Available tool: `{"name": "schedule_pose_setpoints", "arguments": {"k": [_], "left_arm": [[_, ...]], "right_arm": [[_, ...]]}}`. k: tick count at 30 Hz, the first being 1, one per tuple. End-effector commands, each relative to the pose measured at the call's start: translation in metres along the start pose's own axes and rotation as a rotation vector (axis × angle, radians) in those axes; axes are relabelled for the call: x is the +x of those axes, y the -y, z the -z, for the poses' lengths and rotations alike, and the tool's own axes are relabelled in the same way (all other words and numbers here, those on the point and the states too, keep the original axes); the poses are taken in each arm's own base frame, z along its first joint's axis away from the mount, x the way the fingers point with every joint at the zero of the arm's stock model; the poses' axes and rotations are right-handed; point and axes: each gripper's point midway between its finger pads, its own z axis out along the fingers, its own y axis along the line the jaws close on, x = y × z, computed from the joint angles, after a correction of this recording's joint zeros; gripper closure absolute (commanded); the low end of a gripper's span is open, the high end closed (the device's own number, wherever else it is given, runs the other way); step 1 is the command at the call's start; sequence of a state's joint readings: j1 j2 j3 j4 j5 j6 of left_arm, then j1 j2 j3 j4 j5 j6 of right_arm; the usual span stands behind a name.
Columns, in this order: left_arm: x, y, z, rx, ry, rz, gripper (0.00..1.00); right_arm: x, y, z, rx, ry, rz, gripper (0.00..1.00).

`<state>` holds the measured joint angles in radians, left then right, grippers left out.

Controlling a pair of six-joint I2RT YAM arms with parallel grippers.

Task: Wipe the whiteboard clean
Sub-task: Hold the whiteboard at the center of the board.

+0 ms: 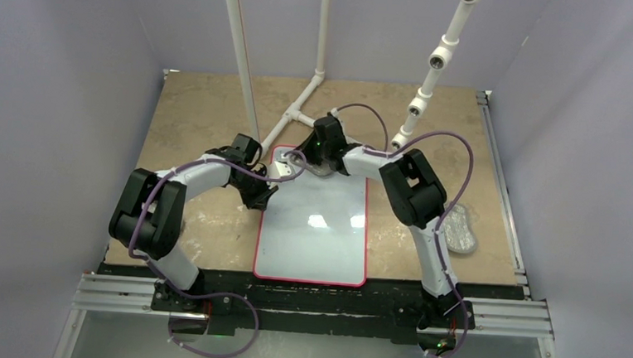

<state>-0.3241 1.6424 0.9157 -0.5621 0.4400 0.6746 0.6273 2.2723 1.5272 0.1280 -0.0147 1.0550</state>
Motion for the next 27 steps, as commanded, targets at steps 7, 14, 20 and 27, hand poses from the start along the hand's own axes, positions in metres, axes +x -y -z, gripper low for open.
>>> {"name": "schedule_pose_setpoints", "arguments": {"k": [7, 14, 20, 27], "left_arm": [[0.057, 0.007, -0.021, 0.027, -0.209, -0.016, 0.92], [0.059, 0.007, -0.019, 0.021, -0.217, -0.027, 0.92], [0.058, 0.006, -0.018, 0.017, -0.213, -0.032, 0.93], [0.058, 0.007, -0.016, 0.019, -0.218, -0.029, 0.93]], "right_arm": [[0.077, 0.041, -0.048, 0.183, -0.12, 0.126, 1.0], [0.061, 0.08, -0.004, 0.261, -0.123, 0.083, 1.0], [0.051, 0.078, -0.007, 0.248, -0.093, 0.092, 1.0], [0.116, 0.026, -0.044, 0.155, -0.242, 0.172, 1.0]]}}
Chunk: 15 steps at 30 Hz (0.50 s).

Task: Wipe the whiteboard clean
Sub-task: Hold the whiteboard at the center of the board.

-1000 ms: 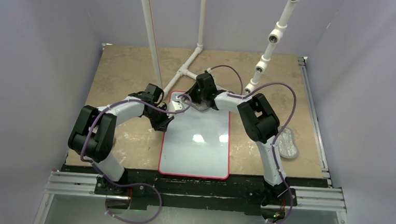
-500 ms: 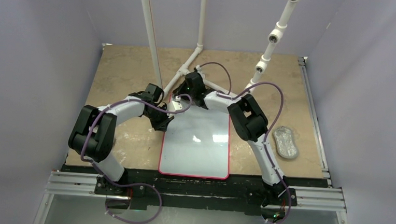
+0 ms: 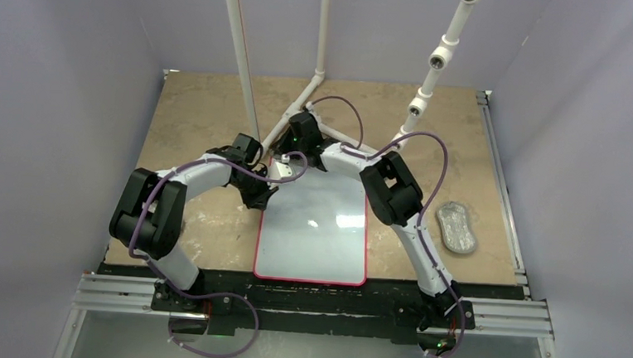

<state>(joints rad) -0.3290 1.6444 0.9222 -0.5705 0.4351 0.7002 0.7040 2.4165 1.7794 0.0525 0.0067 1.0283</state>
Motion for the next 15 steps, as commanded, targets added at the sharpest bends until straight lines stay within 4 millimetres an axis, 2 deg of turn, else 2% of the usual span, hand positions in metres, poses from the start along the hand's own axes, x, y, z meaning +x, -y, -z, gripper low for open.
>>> {"name": "schedule_pose_setpoints", "arguments": {"k": [1, 2, 3, 5, 10, 12, 14, 15], "left_arm": [[0.058, 0.009, -0.017, 0.021, -0.214, -0.002, 0.93], [0.058, 0.009, -0.017, 0.022, -0.214, -0.001, 0.93], [0.059, 0.008, -0.017, 0.021, -0.215, -0.002, 0.93], [0.059, 0.008, -0.017, 0.02, -0.216, -0.004, 0.93], [0.058, 0.007, -0.017, 0.016, -0.213, -0.007, 0.94], [0.058, 0.007, -0.017, 0.014, -0.212, -0.008, 0.94], [0.058, 0.007, -0.017, 0.017, -0.215, -0.006, 0.94], [0.058, 0.007, -0.017, 0.018, -0.216, -0.005, 0.94]], "right_arm": [[0.099, 0.068, -0.01, 0.196, -0.242, 0.092, 1.0], [0.108, 0.075, -0.005, 0.205, -0.278, 0.086, 1.0], [0.108, 0.08, 0.002, 0.219, -0.276, 0.066, 1.0], [0.099, 0.098, 0.015, 0.248, -0.259, 0.044, 1.0], [0.048, 0.143, 0.051, 0.309, -0.166, -0.027, 1.0], [0.041, 0.146, 0.055, 0.305, -0.157, -0.036, 1.0], [0.035, 0.143, 0.046, 0.301, -0.137, -0.013, 1.0], [0.04, 0.135, 0.04, 0.283, -0.149, -0.005, 1.0]]}}
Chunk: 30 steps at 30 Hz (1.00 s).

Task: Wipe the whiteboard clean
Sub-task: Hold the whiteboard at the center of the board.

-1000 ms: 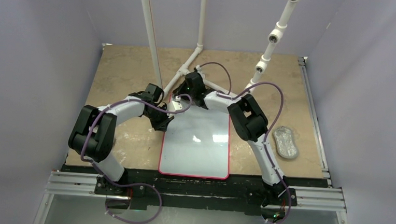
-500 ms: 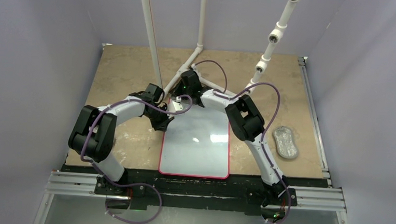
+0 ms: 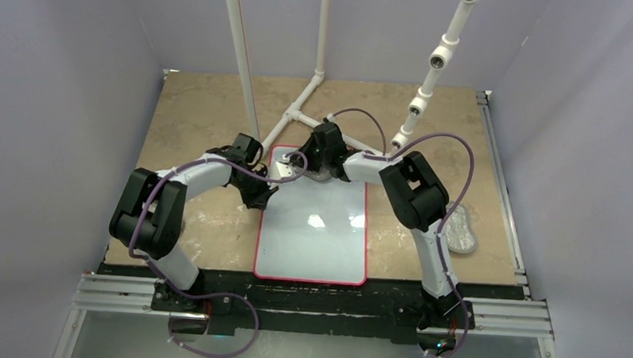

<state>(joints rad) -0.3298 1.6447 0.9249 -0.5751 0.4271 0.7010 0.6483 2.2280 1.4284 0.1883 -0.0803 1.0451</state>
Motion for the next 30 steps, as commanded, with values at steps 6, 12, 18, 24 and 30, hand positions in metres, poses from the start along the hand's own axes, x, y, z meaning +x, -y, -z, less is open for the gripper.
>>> {"name": "schedule_pose_setpoints", "arguments": {"k": [6, 12, 18, 24, 30], "left_arm": [[0.057, 0.007, -0.018, 0.022, -0.213, -0.005, 0.94], [0.056, 0.007, -0.015, 0.021, -0.214, -0.012, 0.94], [0.056, 0.008, -0.015, 0.02, -0.211, -0.015, 0.95], [0.058, 0.009, -0.016, 0.025, -0.209, -0.017, 0.95], [0.059, 0.009, -0.016, 0.028, -0.215, -0.015, 0.95]], "right_arm": [[0.081, 0.044, -0.052, 0.222, -0.198, 0.117, 1.0], [0.076, 0.066, -0.035, 0.252, -0.212, 0.042, 1.0], [-0.002, 0.114, 0.014, 0.359, -0.049, 0.002, 1.0], [-0.017, 0.127, 0.015, 0.402, 0.009, 0.017, 1.0], [0.044, 0.06, -0.045, 0.314, -0.099, 0.094, 1.0]]}}
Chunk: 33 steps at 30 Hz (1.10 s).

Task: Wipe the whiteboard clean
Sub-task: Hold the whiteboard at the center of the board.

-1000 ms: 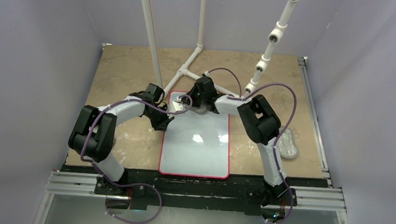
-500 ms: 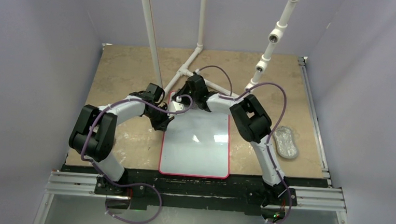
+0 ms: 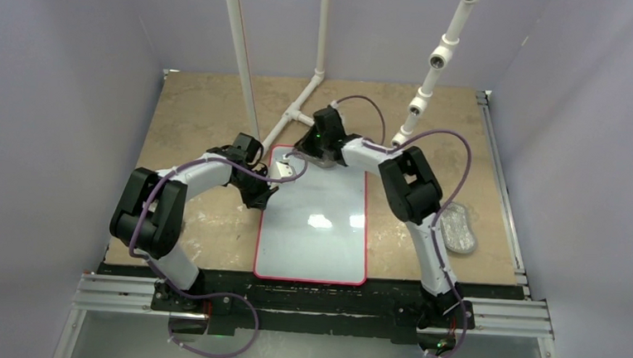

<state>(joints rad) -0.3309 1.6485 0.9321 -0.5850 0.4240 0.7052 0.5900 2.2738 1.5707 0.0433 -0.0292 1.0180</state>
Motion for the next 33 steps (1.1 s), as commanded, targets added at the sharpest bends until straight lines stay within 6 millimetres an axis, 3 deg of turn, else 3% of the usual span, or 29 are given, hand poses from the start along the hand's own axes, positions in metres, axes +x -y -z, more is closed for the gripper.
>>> {"name": "schedule_pose_setpoints", "arguments": {"k": [1, 3, 5, 9, 13, 16, 19, 21, 26, 28, 30, 33], "left_arm": [[0.058, 0.01, -0.016, 0.026, -0.209, -0.012, 0.95], [0.057, 0.009, -0.015, 0.026, -0.209, -0.013, 0.95], [0.057, 0.01, -0.014, 0.025, -0.21, -0.015, 0.96], [0.059, 0.011, -0.014, 0.027, -0.215, -0.023, 0.96], [0.06, 0.011, -0.014, 0.029, -0.215, -0.027, 0.97], [0.06, 0.011, -0.013, 0.026, -0.213, -0.032, 0.97], [0.06, 0.012, -0.012, 0.026, -0.213, -0.035, 0.97], [0.059, 0.012, -0.012, 0.027, -0.211, -0.033, 0.97], [0.058, 0.011, -0.011, 0.029, -0.212, -0.032, 0.97], [0.058, 0.011, -0.01, 0.025, -0.213, -0.034, 0.98], [0.058, 0.011, -0.01, 0.025, -0.213, -0.033, 0.98], [0.058, 0.012, -0.009, 0.026, -0.212, -0.032, 0.99]], "right_arm": [[0.1, 0.033, -0.043, 0.205, -0.168, 0.127, 1.0], [0.113, 0.024, -0.05, 0.199, -0.192, 0.127, 1.0], [0.119, 0.03, -0.046, 0.225, -0.222, 0.104, 1.0], [0.092, 0.066, -0.021, 0.306, -0.149, 0.065, 1.0], [0.05, 0.112, 0.024, 0.379, -0.064, 0.008, 1.0], [0.036, 0.149, 0.052, 0.455, -0.02, -0.002, 1.0], [0.035, 0.16, 0.062, 0.47, 0.012, -0.008, 1.0], [0.043, 0.151, 0.052, 0.424, -0.011, -0.001, 1.0], [0.09, 0.1, 0.015, 0.369, -0.11, 0.079, 1.0], [0.099, 0.084, 0.007, 0.351, -0.113, 0.1, 1.0], [0.106, 0.082, 0.008, 0.356, -0.14, 0.062, 1.0], [0.078, 0.101, 0.024, 0.406, -0.069, -0.013, 1.0]]}}
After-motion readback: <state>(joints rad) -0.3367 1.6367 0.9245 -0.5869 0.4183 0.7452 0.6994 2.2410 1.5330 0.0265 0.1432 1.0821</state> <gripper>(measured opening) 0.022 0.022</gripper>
